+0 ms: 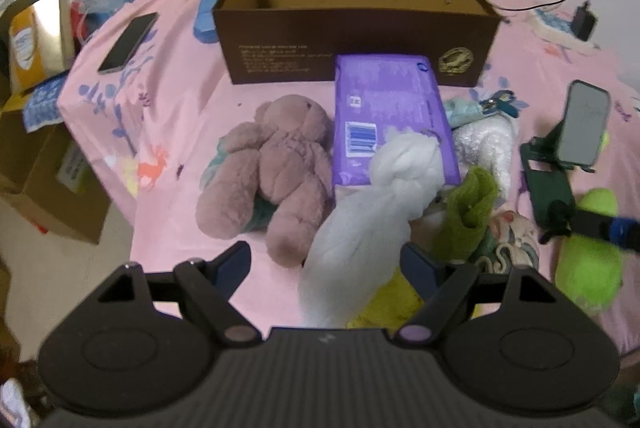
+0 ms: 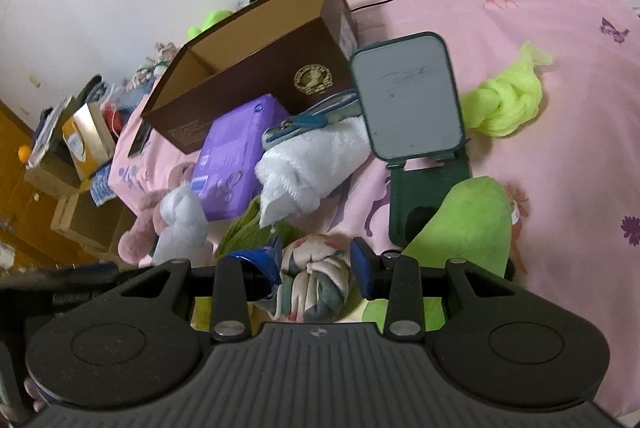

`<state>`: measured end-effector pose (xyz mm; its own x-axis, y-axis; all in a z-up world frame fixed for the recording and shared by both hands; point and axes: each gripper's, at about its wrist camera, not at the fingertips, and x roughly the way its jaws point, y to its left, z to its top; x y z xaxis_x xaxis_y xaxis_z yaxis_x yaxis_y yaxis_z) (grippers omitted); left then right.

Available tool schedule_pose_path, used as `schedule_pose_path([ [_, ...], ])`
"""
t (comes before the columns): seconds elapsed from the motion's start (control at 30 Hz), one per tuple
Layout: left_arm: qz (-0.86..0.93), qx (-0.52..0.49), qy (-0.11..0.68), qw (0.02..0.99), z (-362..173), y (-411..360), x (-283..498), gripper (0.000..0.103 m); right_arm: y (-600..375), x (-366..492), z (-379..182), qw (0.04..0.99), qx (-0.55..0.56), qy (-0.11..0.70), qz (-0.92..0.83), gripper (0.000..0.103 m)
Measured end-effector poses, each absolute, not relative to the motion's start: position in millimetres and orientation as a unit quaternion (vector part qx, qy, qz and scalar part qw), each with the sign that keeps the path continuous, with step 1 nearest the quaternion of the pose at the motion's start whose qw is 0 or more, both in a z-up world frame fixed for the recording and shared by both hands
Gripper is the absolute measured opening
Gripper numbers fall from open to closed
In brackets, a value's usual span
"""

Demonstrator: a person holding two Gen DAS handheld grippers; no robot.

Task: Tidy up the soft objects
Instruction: 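Move the left tool toward the white cloth bundle while the right tool approaches the yellow towel, then close the left gripper on the white bundle while the right gripper grasps the yellow towel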

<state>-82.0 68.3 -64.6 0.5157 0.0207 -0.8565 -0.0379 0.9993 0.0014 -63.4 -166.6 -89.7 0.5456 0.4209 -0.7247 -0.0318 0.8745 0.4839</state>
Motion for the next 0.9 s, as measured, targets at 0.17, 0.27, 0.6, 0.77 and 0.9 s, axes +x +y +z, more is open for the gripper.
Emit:
schedule_pose_path([
  [0.17,-0.026,0.001,0.48,0.877,-69.8,72.0,-90.2,0.083,-172.2,-57.0,-94.8,0.841,0.235,0.469,0.128,0.02],
  [0.27,-0.047,0.003,0.472,0.88,-70.2,66.0,-89.8,0.083,-169.4,-53.8,-95.1,0.837,0.238,0.474,0.135,0.02],
  [0.6,-0.068,0.023,0.47,0.88,-86.1,53.5,-74.0,0.083,-160.4,-46.7,-96.6,0.825,0.222,0.492,0.164,0.023],
  [0.77,-0.058,0.023,0.478,0.876,-95.8,57.0,-69.0,0.082,-158.8,-45.0,-97.8,0.825,0.203,0.499,0.168,0.024],
  [0.9,-0.065,0.013,0.476,0.877,-95.0,62.1,-69.4,0.065,-159.5,-44.3,-99.9,0.82,0.196,0.508,0.179,0.025],
])
